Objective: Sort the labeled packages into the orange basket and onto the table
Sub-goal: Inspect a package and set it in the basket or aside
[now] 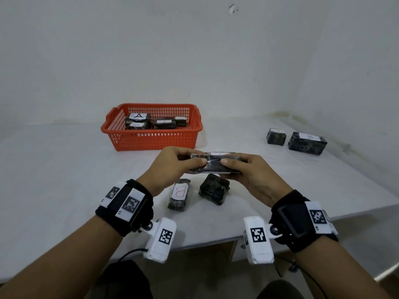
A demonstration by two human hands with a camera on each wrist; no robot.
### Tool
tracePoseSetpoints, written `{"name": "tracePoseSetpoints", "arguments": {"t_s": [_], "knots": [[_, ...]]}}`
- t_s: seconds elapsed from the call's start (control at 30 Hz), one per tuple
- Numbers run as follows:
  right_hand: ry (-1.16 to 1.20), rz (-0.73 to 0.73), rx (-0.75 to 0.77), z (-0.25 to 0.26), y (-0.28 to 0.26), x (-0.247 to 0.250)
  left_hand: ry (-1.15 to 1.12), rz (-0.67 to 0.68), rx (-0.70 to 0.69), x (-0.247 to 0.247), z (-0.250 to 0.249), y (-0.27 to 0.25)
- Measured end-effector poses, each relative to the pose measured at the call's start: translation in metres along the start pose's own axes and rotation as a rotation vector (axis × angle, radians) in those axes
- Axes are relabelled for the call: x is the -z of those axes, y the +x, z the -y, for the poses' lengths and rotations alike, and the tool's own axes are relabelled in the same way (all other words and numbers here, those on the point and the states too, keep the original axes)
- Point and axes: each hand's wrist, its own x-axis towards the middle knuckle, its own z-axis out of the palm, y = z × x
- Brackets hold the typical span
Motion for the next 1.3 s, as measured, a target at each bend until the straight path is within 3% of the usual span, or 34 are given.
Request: {"name": "tracePoseSetpoints", "arguments": {"t_s": [0.53, 0.73, 0.93, 1.3], "knots": [[0.067, -0.032, 0.035, 0.004, -0.002, 0.006, 0.042, 0.092, 0.026, 0.003, -0.009, -0.002], [0.078, -0.033, 0.023, 0.003, -0.004, 0.007, 0.135, 0.051, 0.024, 0.001, -0.007, -0.003], [0.070, -0.034, -0.090, 0.001, -0.006, 0.005, 0.163, 0.030, -0.023, -0.001, -0.007, -0.005], [0.001, -0.102, 0.006, -0.003, -0.002, 0.001, 0.090, 0.004, 0.059, -0.009, -0.006, -0.006]]}}
